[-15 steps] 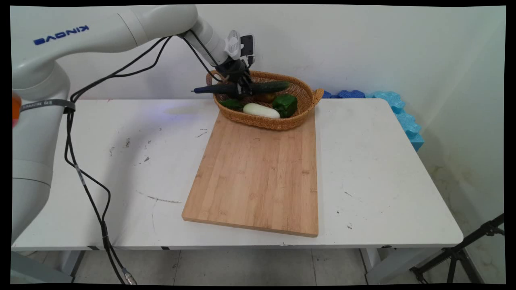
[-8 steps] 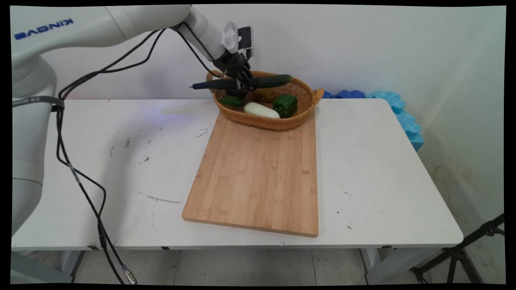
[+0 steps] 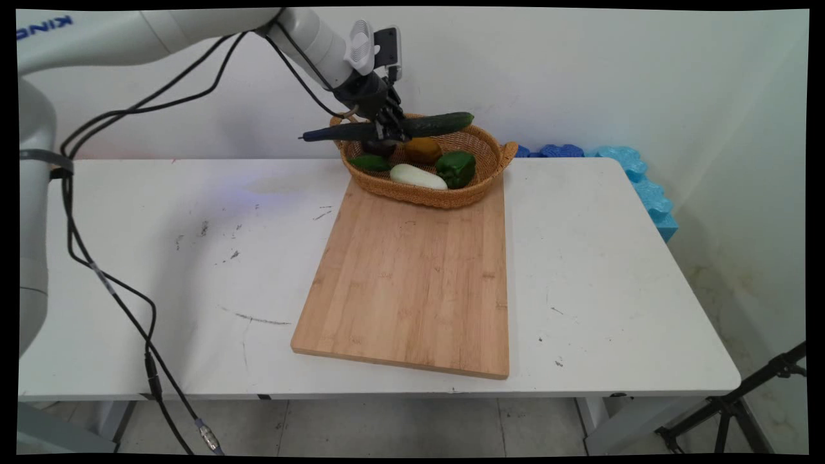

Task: Place the picked object on the cutting board

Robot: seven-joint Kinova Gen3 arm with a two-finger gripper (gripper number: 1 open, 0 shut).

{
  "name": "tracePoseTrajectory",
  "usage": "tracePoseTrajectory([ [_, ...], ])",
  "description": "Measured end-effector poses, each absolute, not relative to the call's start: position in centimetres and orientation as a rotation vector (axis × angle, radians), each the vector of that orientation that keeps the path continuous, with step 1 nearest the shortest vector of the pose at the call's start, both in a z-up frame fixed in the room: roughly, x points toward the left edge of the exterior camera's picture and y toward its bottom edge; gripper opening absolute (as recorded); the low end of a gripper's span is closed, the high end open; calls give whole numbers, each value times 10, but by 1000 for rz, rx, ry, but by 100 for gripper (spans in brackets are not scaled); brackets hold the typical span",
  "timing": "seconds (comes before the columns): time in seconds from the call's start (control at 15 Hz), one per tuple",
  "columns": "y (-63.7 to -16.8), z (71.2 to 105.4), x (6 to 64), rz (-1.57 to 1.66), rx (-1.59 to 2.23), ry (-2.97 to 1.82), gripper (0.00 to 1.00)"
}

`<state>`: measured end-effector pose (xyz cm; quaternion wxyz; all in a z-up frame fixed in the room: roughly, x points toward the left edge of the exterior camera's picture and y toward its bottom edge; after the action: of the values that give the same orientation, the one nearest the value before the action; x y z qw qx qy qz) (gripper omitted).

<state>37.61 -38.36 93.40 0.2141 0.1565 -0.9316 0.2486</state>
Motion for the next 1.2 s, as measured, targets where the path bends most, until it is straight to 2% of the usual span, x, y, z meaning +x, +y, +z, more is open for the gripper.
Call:
tracePoseTrajectory([
  [0.27,-350,945,366,644,407,-2575,0],
  [0.6,-312,941,353,575,372,-2580,0],
  [1.0,-284,916,338,520,349,-2595,0],
  [1.2,-278,893,330,503,358,-2604,0],
])
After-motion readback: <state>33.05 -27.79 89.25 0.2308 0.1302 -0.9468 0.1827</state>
